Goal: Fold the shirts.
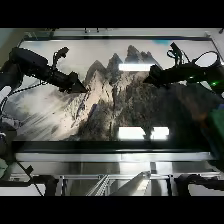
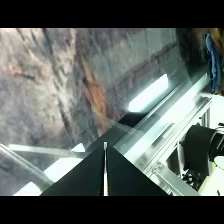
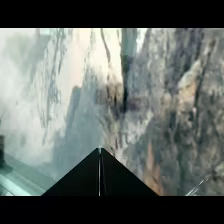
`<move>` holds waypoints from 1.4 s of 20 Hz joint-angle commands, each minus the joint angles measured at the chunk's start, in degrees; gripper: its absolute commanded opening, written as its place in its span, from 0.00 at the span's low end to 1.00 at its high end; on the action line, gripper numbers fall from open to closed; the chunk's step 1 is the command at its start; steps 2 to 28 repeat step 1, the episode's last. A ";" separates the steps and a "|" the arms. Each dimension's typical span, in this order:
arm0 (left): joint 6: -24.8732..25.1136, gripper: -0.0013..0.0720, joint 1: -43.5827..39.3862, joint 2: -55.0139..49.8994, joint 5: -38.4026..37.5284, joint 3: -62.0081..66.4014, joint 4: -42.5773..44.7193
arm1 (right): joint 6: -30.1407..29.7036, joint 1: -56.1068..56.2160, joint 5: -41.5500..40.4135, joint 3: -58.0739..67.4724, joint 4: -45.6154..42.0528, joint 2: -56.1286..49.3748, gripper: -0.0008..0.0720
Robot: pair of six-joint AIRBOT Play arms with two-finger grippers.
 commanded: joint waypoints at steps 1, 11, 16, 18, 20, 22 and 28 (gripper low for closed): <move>-0.22 0.03 -0.04 -0.04 0.39 0.07 0.04 | -0.13 0.11 0.68 0.09 0.20 -0.61 0.05; -0.22 0.03 -0.04 -0.04 0.39 0.07 0.04 | -0.13 0.11 0.68 0.09 0.20 -0.61 0.05; -0.22 0.03 -0.04 -0.04 0.39 0.07 0.04 | -0.13 0.11 0.68 0.09 0.20 -0.61 0.05; -0.22 0.03 -0.04 -0.04 0.39 0.07 0.04 | -0.13 0.11 0.68 0.09 0.20 -0.61 0.05; -0.22 0.03 -0.04 -0.04 0.39 0.07 0.04 | -0.13 0.11 0.68 0.09 0.20 -0.61 0.05; -0.22 0.03 -0.04 -0.04 0.39 0.07 0.04 | -0.13 0.11 0.68 0.09 0.20 -0.61 0.05; -0.22 0.03 -0.04 -0.04 0.39 0.07 0.04 | -0.13 0.11 0.68 0.09 0.20 -0.61 0.05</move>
